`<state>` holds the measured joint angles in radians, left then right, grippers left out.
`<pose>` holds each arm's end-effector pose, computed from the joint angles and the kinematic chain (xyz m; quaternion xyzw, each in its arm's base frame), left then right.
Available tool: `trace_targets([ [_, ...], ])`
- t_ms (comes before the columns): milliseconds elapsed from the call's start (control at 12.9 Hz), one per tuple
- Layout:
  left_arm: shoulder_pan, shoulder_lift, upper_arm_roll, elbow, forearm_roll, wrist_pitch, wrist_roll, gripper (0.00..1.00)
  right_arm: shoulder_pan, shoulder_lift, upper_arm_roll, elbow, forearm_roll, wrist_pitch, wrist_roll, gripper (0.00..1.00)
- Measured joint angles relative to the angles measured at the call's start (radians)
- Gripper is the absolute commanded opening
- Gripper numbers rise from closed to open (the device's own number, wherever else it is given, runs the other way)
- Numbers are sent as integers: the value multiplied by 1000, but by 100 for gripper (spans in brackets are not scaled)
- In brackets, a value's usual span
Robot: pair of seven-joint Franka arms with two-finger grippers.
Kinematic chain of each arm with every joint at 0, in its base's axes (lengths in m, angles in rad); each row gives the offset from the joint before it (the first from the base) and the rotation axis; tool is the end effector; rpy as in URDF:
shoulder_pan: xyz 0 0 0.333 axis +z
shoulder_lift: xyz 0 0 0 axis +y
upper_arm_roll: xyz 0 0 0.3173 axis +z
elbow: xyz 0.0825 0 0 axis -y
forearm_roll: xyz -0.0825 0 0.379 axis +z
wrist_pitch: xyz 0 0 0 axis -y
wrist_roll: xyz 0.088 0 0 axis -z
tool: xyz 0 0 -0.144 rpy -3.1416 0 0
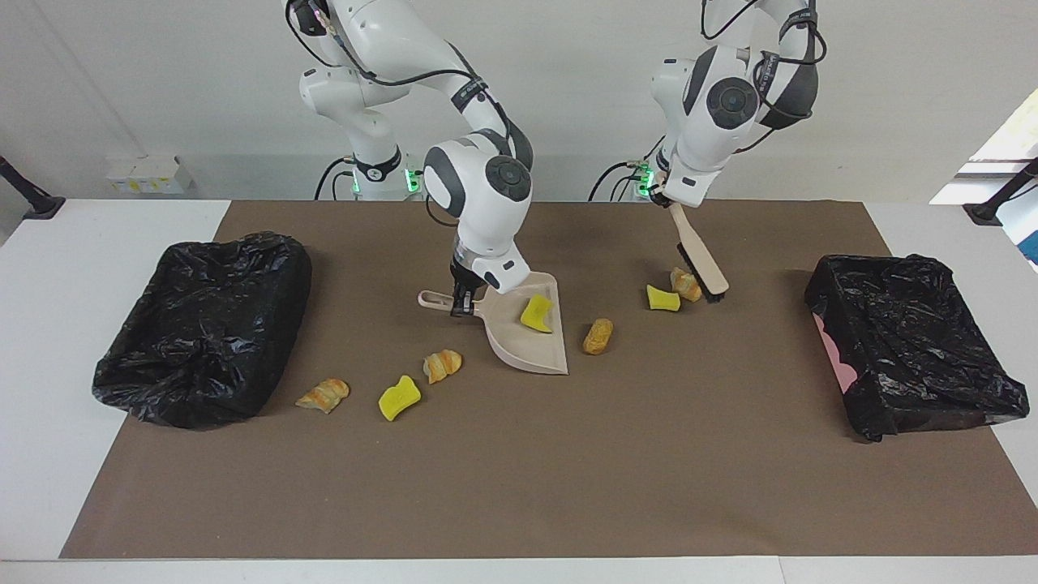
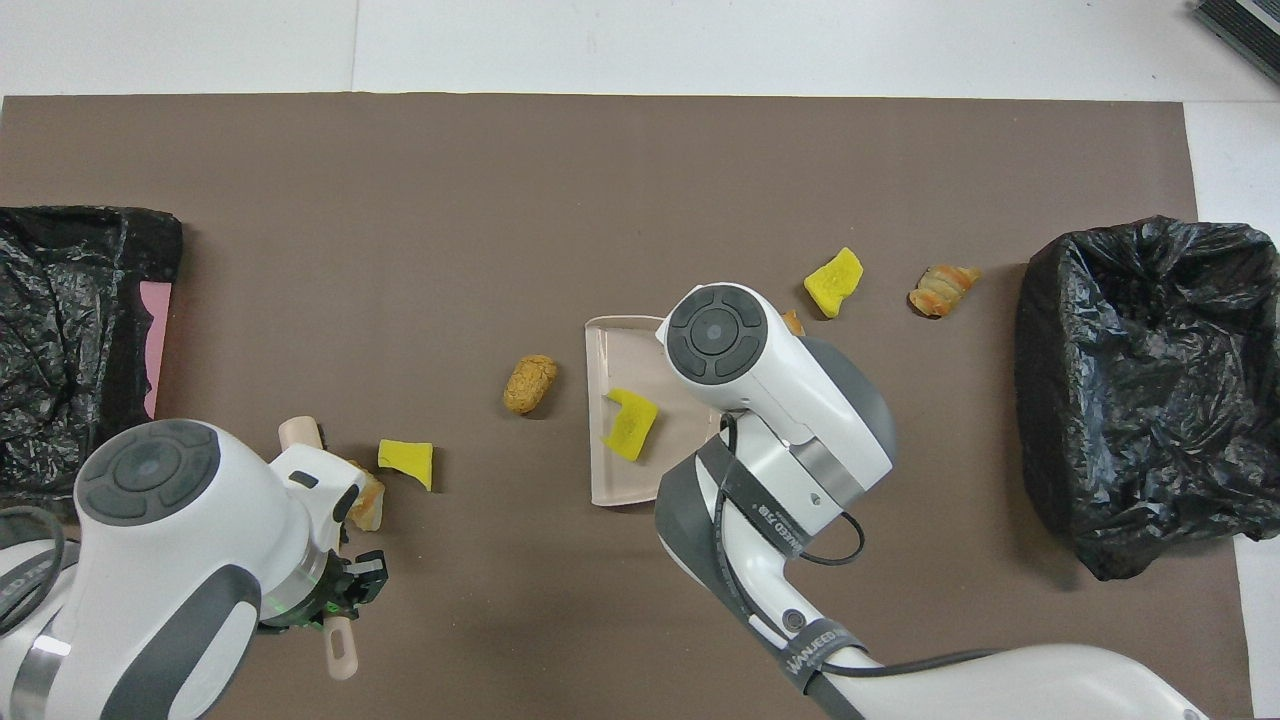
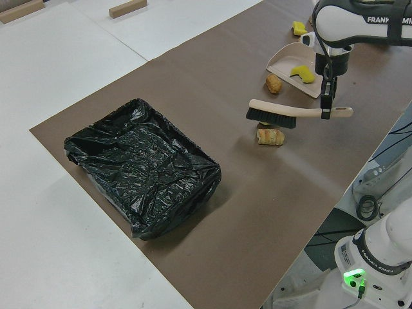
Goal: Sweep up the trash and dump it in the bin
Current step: 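Sweep the remaining pieces into the dustpan with the left gripper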
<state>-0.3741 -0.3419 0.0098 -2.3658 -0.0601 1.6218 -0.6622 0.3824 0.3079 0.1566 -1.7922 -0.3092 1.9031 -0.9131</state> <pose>0.3455 -0.1407 0.4012 -0.9675 -0.1521 0.1890 0.0713 0.5375 0.2780 0.3368 0.6962 0.7020 -0.1143 0.0968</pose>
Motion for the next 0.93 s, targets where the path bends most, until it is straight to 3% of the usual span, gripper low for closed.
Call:
trace_targets([
  [233,77,-81,-1,-117,0,33,-32,0,0,0,0,0,0,0,0,0],
  [388,79,-95,-7,-175,0,98,-112,0,0,0,0,0,0,0,0,0],
  [621,31,-65,-26,-230,-2,229,-205,0,0,0,0,0,0,0,0,0],
  [931,-22,38,-29,-182,-22,334,-219,0,0,0,0,0,0,0,0,0],
])
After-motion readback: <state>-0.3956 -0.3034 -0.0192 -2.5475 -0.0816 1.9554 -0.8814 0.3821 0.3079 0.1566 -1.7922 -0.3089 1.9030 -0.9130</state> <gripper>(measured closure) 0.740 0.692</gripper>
